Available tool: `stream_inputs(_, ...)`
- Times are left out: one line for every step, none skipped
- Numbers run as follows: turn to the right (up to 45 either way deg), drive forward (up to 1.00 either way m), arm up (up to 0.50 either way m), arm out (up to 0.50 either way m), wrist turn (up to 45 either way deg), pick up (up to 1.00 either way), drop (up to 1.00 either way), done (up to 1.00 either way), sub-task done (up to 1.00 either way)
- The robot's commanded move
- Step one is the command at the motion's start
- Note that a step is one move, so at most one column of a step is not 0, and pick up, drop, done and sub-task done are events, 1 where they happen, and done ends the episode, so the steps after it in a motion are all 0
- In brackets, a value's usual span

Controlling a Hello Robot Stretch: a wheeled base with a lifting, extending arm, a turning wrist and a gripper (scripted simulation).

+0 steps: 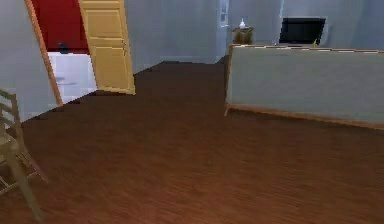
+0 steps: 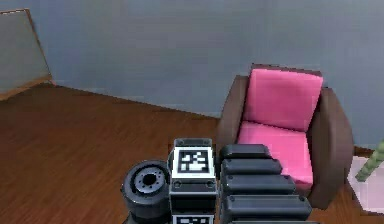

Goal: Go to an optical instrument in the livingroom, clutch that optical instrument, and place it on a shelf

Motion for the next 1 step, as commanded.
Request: stream_inputs(0.0,1.0,0.0,0.0,0.0,0.0,0.0,0.0,0.0)
